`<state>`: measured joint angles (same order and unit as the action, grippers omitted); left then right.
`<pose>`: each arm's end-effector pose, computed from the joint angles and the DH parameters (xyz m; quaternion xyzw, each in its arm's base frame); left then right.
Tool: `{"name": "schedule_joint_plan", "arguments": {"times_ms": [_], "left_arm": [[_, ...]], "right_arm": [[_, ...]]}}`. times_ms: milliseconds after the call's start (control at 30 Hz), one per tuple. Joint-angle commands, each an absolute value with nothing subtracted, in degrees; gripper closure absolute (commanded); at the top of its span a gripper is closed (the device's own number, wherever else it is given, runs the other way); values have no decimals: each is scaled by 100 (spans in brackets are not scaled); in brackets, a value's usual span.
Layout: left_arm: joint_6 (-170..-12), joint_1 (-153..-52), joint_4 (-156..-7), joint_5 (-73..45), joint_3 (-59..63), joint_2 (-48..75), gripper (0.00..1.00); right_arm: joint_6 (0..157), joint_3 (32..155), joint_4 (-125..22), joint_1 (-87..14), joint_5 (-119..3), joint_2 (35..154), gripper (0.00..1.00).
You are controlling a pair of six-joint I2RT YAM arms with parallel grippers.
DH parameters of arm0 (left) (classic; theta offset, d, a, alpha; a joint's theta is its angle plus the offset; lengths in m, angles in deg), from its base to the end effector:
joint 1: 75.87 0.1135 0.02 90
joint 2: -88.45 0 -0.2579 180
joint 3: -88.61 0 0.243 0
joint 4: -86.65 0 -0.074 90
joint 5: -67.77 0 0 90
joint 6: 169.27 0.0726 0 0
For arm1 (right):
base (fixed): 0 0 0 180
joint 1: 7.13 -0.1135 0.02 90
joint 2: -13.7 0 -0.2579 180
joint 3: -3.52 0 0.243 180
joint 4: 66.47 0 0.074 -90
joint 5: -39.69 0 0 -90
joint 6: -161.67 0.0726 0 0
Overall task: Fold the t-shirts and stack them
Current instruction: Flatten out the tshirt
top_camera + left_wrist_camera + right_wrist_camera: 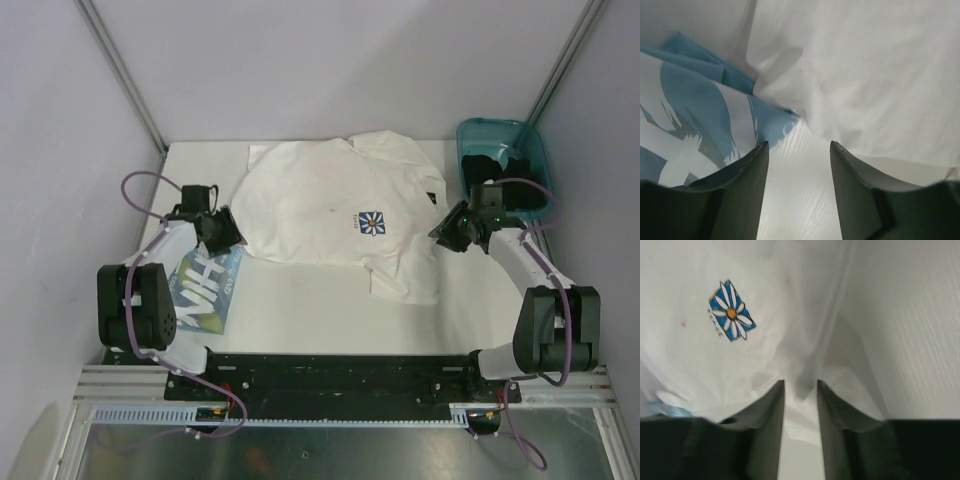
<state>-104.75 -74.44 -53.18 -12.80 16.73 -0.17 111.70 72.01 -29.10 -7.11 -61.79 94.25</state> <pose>0.3262 -0.0038 0.1793 -0.1995 0.9346 -0.1362 0.2612 0.3097 0.0143 0.2069 0.2870 0.8887 0.2062 0.2920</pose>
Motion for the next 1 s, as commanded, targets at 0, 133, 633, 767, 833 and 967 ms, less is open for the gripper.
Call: {"name": "schedule_joint_plan", "arguments": {"times_ms": [0, 133, 633, 767, 833, 967], "left_arm": [[-10367, -7532, -5557, -1194, 1932, 505, 40], [-10561, -7534, -5558, -1200, 2267, 693, 43], [-11159, -7649, -5556, -1878, 3253, 1030, 60], [-11166, -7184, -5512, -2300, 3409, 1102, 60], [-11090, -6887, -5474, -2414, 3413, 1139, 60], [-10854, -6420, -5310, -2488, 3154, 1094, 60]], "right_arm": [[10683, 7372, -2794, -1107, -5718, 9237, 55], [10595, 7371, -2557, -1239, -5395, 8942, 47], [10613, 7196, -2077, -1598, -5031, 8337, 45], [10612, 7047, -2061, -1588, -5031, 8255, 45], [10606, 6987, -2058, -1580, -5031, 8208, 44], [10564, 6917, -2043, -1532, -5031, 8151, 44]]}}
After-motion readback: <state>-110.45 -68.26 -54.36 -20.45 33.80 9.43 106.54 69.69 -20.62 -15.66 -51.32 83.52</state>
